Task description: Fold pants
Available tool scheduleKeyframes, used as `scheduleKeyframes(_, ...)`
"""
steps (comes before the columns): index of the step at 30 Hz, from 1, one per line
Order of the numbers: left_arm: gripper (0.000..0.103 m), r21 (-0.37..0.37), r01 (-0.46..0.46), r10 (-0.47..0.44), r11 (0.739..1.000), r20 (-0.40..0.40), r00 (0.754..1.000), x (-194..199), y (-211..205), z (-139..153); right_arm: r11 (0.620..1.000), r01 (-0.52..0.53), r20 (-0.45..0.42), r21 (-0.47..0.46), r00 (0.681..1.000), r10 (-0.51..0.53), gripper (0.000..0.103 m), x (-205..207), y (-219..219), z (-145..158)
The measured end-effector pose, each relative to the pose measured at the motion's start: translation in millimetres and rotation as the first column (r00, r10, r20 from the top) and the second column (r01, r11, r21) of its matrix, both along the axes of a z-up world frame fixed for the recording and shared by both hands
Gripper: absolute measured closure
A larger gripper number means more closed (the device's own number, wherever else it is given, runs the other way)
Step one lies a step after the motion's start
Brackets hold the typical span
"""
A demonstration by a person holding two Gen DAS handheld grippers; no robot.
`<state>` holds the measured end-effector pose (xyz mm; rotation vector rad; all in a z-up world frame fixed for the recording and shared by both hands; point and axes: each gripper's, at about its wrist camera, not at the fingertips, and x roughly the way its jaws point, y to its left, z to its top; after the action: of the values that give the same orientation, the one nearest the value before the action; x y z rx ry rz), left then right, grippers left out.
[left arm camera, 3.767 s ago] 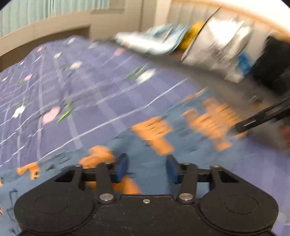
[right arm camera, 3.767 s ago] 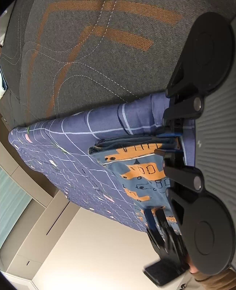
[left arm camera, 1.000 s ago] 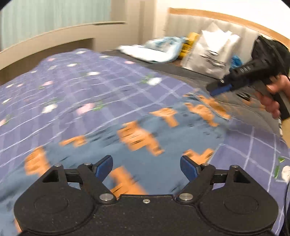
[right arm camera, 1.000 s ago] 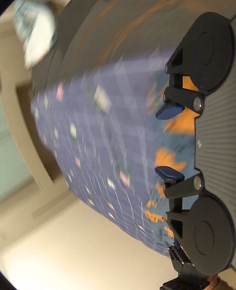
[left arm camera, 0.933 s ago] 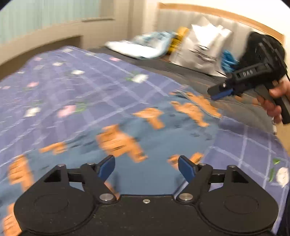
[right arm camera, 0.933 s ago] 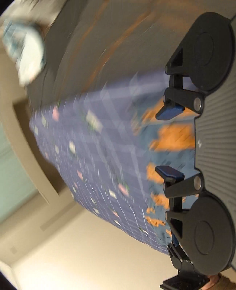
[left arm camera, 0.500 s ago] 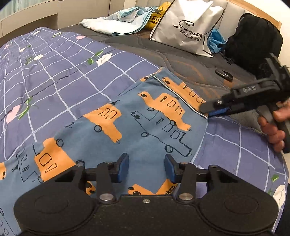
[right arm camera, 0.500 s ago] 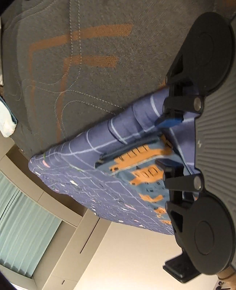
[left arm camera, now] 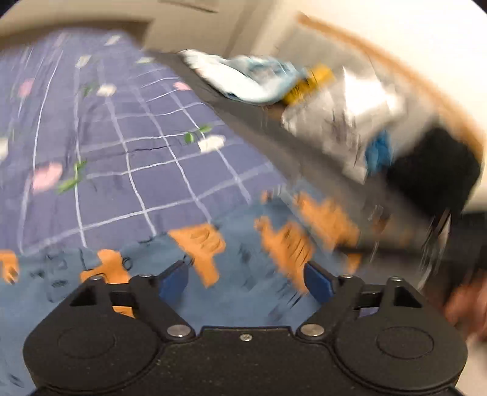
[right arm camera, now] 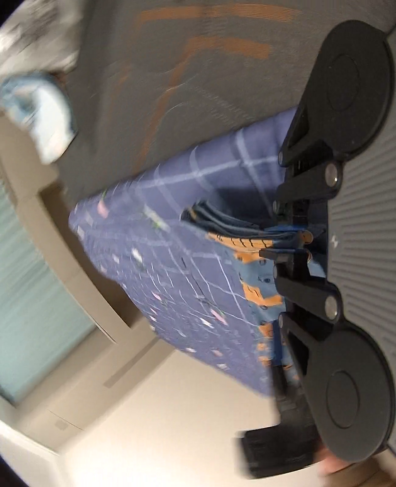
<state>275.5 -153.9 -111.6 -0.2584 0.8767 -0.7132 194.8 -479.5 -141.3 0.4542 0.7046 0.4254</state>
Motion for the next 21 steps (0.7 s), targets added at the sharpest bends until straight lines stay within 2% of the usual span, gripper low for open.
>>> scheduleKeyframes(1, 0.008, -0.075, -0.02, 0.016, 0.997, -0.054, 0.998, 9.5, 4.4, 3.5, 0.999, -0.014, 0.022, -0.048, 1.0, 0.015, 0.092, -3.0, 8.9, 5.8)
scheduleKeyframes(3, 0.005, -0.132, -0.032, 0.018, 0.991, -0.107, 0.994, 23.7, -0.3, 12.4, 0.99, -0.047, 0.067, -0.133, 0.996, 0.057, 0.092, -7.8, 32.5, 17.1)
scheduleKeyframes(4, 0.005, -0.114, -0.034, 0.022, 0.993, -0.103, 0.994, 27.0, -6.7, 17.2, 0.987, -0.066, 0.081, -0.146, 0.994, 0.079, 0.092, -8.2, 43.9, 21.6)
scheduleKeyframes(6, 0.006, -0.015, -0.025, 0.024, 1.0, -0.072, 0.997, 32.5, -25.5, 24.3, 0.978, -0.108, 0.1, -0.176, 0.987, 0.127, 0.092, -14.0, 66.9, 26.3)
scheduleKeyframes(9, 0.022, 0.111, -0.004, 0.013, 0.994, -0.074, 0.997, 36.0, -44.1, 19.5, 0.969, -0.139, 0.099, -0.203, 0.982, 0.162, 0.092, -18.3, 95.6, 20.7)
scheduleKeyframes(11, 0.049, 0.145, 0.005, 0.009, 0.989, -0.094, 0.996, 40.0, -47.3, 13.1, 0.968, -0.148, 0.086, -0.201, 0.982, 0.167, 0.092, -18.1, 106.6, 12.8)
scheduleKeyframes(14, 0.071, 0.172, 0.012, 0.007, 0.985, -0.112, 0.994, 40.5, -47.2, 3.9, 0.971, -0.149, 0.073, -0.187, 0.984, 0.165, 0.092, -21.1, 109.7, 6.7)
scheduleKeyframes(19, 0.084, 0.198, 0.018, -0.007, 0.98, -0.057, 0.998, 33.3, -53.0, 2.6, 0.975, -0.139, 0.058, -0.175, 0.987, 0.151, 0.091, -22.2, 105.6, 3.5)
scheduleKeyframes(21, 0.084, 0.221, 0.022, -0.016, 0.975, -0.027, 1.0, 29.5, -55.3, 5.8, 0.976, -0.137, 0.057, -0.172, 0.987, 0.149, 0.091, -20.0, 104.0, 4.1)
